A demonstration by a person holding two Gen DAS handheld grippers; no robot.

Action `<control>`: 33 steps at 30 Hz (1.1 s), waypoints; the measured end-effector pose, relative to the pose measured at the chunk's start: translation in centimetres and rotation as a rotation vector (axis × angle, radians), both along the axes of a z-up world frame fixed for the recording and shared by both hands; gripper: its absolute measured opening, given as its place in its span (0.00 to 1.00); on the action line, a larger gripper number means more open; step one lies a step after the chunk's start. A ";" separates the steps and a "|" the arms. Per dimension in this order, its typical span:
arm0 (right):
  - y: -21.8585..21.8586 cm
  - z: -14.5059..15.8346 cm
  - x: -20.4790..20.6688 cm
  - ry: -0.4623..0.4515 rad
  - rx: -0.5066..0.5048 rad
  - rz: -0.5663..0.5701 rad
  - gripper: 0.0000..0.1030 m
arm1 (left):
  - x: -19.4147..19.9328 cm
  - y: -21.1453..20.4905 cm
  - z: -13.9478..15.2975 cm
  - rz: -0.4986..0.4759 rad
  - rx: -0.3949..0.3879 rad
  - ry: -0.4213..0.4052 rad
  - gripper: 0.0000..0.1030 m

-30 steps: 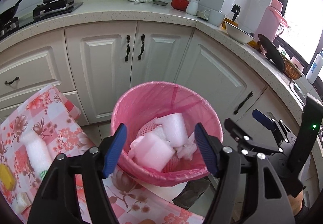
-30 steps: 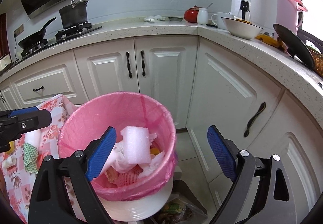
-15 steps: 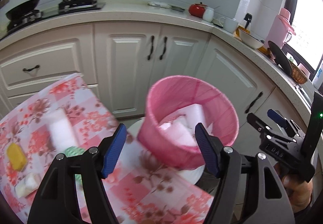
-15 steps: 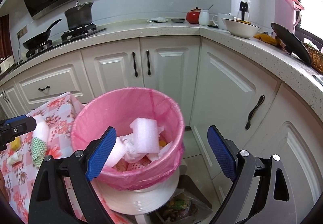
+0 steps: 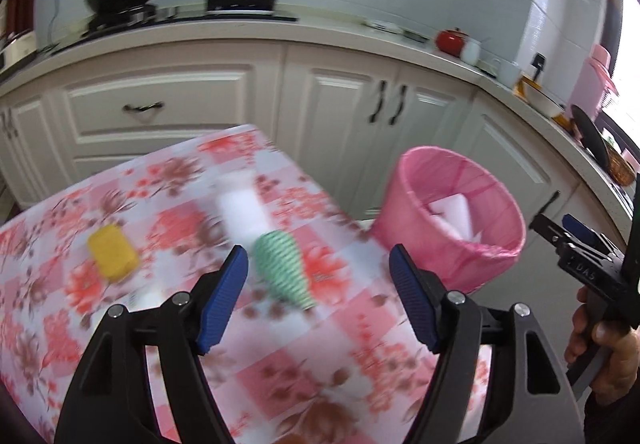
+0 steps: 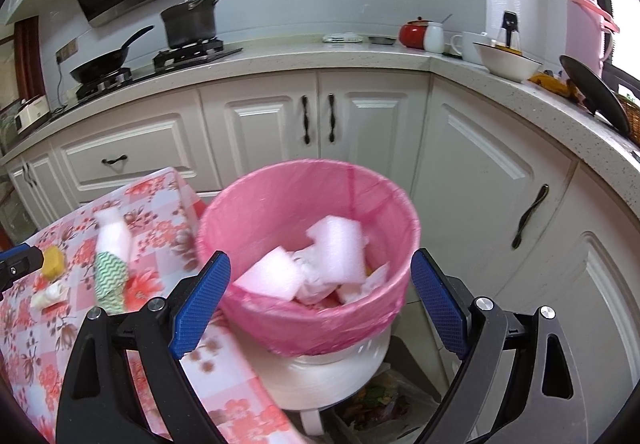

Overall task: Collect trash
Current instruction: 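Move both tools back over the table toward the remaining items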

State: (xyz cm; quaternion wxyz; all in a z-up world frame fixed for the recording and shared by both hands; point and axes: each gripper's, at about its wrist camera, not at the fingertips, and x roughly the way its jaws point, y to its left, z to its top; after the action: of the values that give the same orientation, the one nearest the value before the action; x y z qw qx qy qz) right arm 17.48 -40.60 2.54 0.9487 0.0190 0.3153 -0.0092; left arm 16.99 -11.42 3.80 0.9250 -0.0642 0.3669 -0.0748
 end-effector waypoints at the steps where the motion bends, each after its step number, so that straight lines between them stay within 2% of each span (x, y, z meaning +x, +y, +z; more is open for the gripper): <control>1: 0.4 0.0 -0.2 0.000 -0.002 0.009 0.83 | -0.4 0.6 -0.2 0.009 0.001 0.001 0.68; 12: 7.5 -0.5 -1.2 0.023 -0.019 0.147 0.83 | -3.7 7.4 -2.9 0.136 0.003 0.045 0.68; 23: 14.2 -2.4 -0.7 0.073 0.003 0.246 0.83 | -4.9 10.7 -4.4 0.179 0.045 0.058 0.67; 29: 18.1 -4.1 0.2 0.101 0.006 0.350 0.83 | -4.6 12.3 -5.8 0.211 0.057 0.073 0.67; 33: 19.6 -4.9 1.1 0.123 -0.005 0.366 0.83 | -4.0 12.9 -6.8 0.226 0.073 0.093 0.67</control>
State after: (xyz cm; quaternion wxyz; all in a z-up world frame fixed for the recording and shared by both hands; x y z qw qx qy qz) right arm 18.58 -21.03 -2.40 0.9136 -0.0415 0.3707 0.1616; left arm 12.95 1.49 -2.96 0.9113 -0.0750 0.4021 0.0466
